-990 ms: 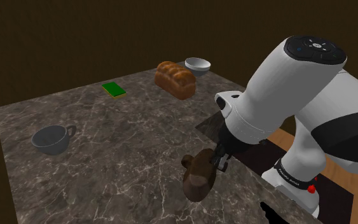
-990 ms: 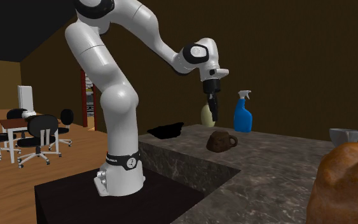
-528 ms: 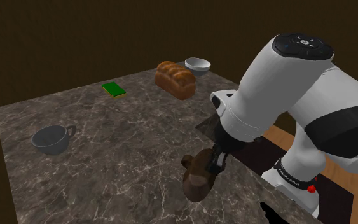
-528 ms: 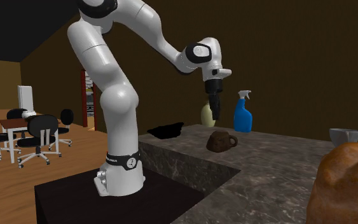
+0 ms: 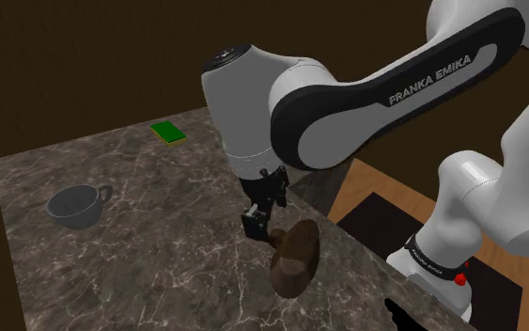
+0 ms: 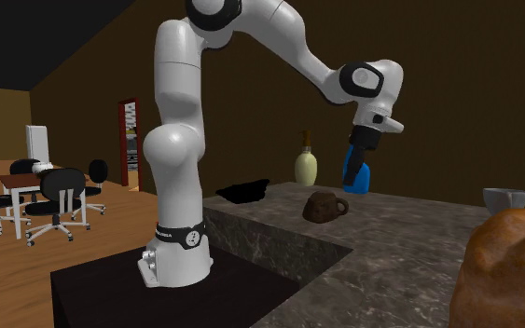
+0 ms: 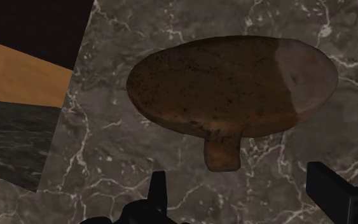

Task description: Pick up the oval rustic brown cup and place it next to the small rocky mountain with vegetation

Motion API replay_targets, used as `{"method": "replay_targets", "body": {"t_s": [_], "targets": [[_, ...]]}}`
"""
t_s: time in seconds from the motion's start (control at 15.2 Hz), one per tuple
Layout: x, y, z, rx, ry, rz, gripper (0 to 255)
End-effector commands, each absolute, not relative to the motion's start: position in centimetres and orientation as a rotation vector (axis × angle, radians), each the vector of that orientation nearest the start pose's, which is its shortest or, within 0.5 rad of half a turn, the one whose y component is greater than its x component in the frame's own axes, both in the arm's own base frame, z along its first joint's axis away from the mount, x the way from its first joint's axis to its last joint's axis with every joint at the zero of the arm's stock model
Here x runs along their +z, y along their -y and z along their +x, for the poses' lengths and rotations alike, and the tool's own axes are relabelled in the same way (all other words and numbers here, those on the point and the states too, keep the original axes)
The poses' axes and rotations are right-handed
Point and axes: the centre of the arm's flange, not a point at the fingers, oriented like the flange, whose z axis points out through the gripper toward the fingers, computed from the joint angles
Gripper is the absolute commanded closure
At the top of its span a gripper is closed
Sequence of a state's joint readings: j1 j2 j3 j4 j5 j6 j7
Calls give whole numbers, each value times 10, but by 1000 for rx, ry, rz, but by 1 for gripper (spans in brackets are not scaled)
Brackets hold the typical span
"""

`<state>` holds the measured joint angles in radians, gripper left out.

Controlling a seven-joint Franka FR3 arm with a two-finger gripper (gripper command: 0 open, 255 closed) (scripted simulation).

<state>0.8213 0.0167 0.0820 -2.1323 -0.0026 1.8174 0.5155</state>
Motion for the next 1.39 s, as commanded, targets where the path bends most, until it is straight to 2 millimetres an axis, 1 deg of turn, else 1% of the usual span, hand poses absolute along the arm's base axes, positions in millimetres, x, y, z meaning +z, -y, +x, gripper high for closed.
{"method": "replay_targets", "body": {"t_s": [0.0, 0.33, 0.4, 0.92, 0.99, 1.32], "targets": [[367, -398, 321, 481, 639, -3270, 0], [342, -391, 315, 481, 639, -3270, 0], [334, -388, 313, 481, 639, -3270, 0], [334, -388, 313, 481, 639, -3270, 0], [334, -388, 313, 481, 639, -3270, 255], [334, -388, 313, 481, 639, -3270, 255]]}}
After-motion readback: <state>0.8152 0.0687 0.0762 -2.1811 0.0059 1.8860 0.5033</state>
